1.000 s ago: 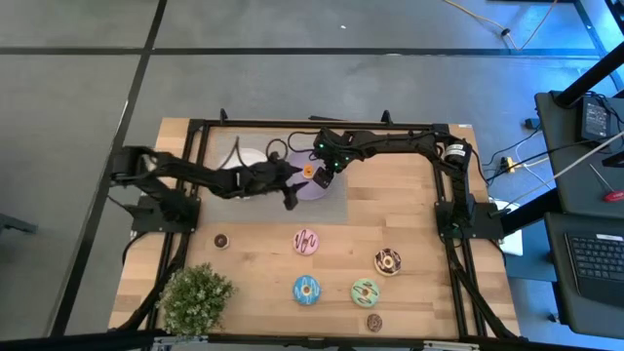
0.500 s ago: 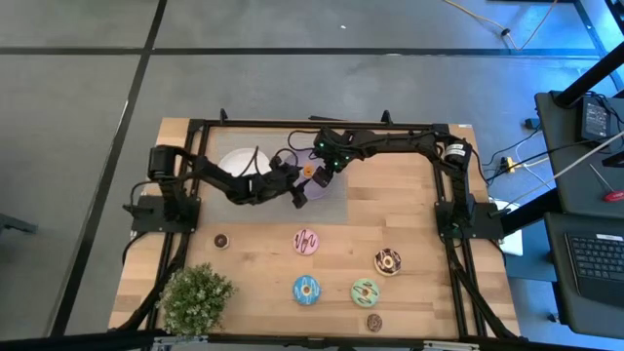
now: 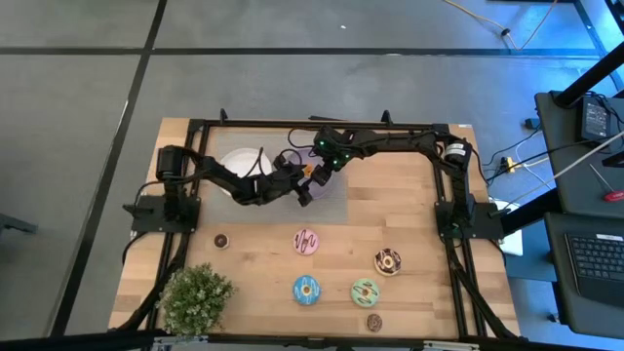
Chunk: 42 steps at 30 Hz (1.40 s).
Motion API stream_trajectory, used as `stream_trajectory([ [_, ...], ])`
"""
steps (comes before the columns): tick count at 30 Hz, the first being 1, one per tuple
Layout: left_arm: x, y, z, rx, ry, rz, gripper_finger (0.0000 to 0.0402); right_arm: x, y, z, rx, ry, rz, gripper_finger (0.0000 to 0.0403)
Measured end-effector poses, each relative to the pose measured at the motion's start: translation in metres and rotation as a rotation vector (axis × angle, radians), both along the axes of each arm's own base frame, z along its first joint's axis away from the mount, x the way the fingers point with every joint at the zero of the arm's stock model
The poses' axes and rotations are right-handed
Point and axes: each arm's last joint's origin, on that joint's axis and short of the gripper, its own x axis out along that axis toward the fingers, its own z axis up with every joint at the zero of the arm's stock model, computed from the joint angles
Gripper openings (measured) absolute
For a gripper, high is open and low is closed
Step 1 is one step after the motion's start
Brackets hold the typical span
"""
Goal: Pick & Place donuts
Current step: Put the small blue donut on the purple plate, then put the small brown donut on the purple plate
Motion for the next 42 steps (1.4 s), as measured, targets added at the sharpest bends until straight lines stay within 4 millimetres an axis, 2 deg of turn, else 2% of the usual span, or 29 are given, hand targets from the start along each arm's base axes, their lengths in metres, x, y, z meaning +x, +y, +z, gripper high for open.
stream_trajectory([
  [7, 0.007, 0.001, -0.009, -0.003, 0.030, 0.008, 0.0219, -0.001, 0.000, 0.000, 0.010, 0.008, 0.000, 0.0226],
  [16, 0.006, 0.002, -0.007, 0.007, 0.051, 0.027, 0.0219, -0.004, -0.001, -0.001, 0.017, 0.029, -0.003, 0.0226],
  [19, 0.006, 0.001, 0.009, 0.045, 0.035, 0.015, 0.0219, -0.008, -0.006, 0.006, 0.012, 0.019, -0.017, 0.0226],
  [22, 0.000, 0.002, 0.034, 0.099, 0.042, 0.011, 0.0219, -0.013, -0.006, 0.022, -0.008, 0.002, -0.020, 0.0226],
  [29, -0.030, -0.002, 0.095, 0.060, 0.030, -0.043, 0.0219, -0.020, 0.005, 0.055, -0.090, -0.054, 0.090, 0.0226],
  [31, -0.041, -0.006, 0.109, 0.028, 0.026, -0.082, 0.0219, -0.023, 0.009, 0.057, -0.104, -0.051, 0.111, 0.0226],
  [36, -0.070, -0.017, 0.138, -0.058, -0.012, -0.111, 0.0219, -0.045, 0.019, 0.057, -0.126, -0.082, 0.142, 0.0226],
  [42, -0.092, -0.027, 0.157, -0.086, -0.044, -0.152, 0.0219, -0.074, 0.030, 0.061, -0.224, -0.247, 0.111, 0.0226],
])
